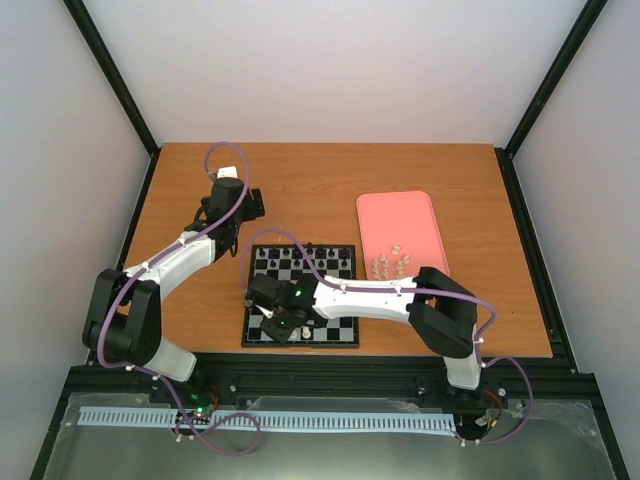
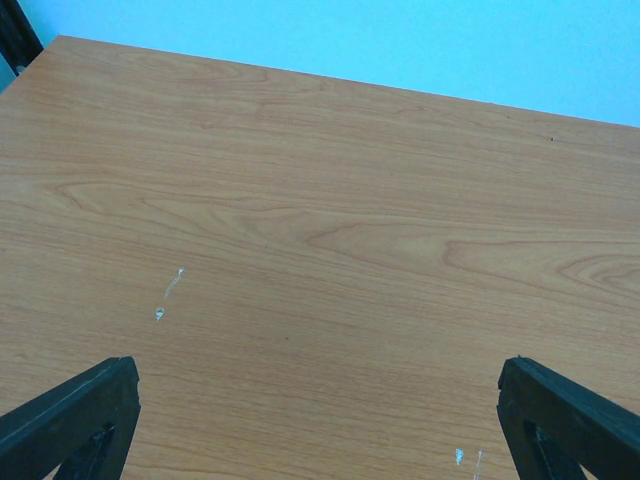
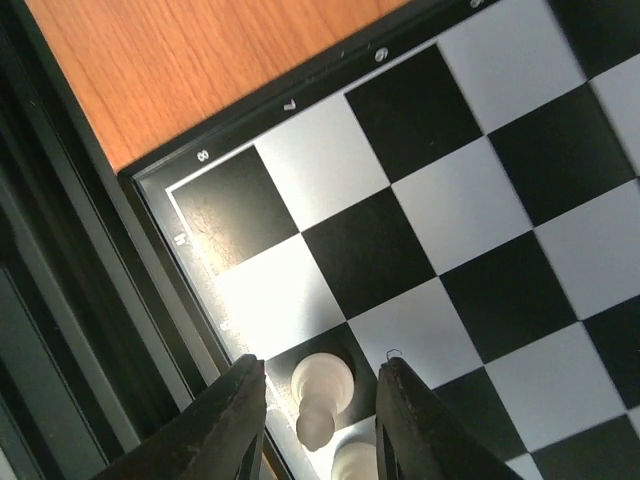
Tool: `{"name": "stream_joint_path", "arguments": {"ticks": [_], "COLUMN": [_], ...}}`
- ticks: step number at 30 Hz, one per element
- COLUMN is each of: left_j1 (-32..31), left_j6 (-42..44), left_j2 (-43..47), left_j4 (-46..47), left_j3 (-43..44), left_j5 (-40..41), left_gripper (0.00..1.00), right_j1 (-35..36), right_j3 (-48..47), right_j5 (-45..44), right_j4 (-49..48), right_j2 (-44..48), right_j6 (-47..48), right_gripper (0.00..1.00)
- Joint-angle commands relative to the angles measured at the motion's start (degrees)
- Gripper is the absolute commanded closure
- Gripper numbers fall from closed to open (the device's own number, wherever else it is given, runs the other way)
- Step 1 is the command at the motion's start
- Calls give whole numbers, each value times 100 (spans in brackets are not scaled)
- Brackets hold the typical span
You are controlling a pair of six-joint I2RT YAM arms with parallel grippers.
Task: Set up the chess pieces on the board
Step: Place the chess piece on the chessboard, then pick up the chess piece from the storage box.
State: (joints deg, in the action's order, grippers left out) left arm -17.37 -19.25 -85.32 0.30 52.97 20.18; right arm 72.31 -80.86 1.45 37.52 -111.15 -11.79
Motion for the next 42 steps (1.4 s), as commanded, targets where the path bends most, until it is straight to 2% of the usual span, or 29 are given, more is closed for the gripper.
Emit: {"name": "stream_joint_path", "arguments": {"ticks": [1, 5, 10, 12, 16, 21, 27, 35, 42], "left_j1": [-13, -12, -13, -12, -12, -12, -14, -14, -13], "left_j6": [115, 115, 119, 107, 113, 111, 123, 98, 62], "left_j2": [173, 209, 207, 203, 200, 180, 137, 2, -124], "left_j4": [79, 76, 67, 67, 76, 72, 54, 80, 102], "left_j3": [82, 72, 71, 71, 72, 81, 101, 163, 204], "left_j5": [63, 64, 33, 16, 3, -25, -5, -90, -180], "left_gripper": [0, 0, 0, 0, 0, 0, 0, 0, 0], "right_j1": [42, 42, -121, -341, -984, -2308, -4049, -4975, -5230], "right_j3": [-251, -360, -237, -78, 377, 1272, 2392, 3158, 3538], "right_j5": [-277, -878, -1612, -1788, -2150, -2612, -2235, -2114, -1938], "right_j4": [118, 325, 465, 490, 540, 592, 388, 68, -185], "right_j2": [400, 654, 1207, 1426, 1907, 2558, 3195, 3394, 3264], "right_j6": [67, 96, 51, -13, -241, -571, -847, -1244, -1286], "right_gripper": [62, 54, 39, 38, 37, 38, 41, 43, 45]}}
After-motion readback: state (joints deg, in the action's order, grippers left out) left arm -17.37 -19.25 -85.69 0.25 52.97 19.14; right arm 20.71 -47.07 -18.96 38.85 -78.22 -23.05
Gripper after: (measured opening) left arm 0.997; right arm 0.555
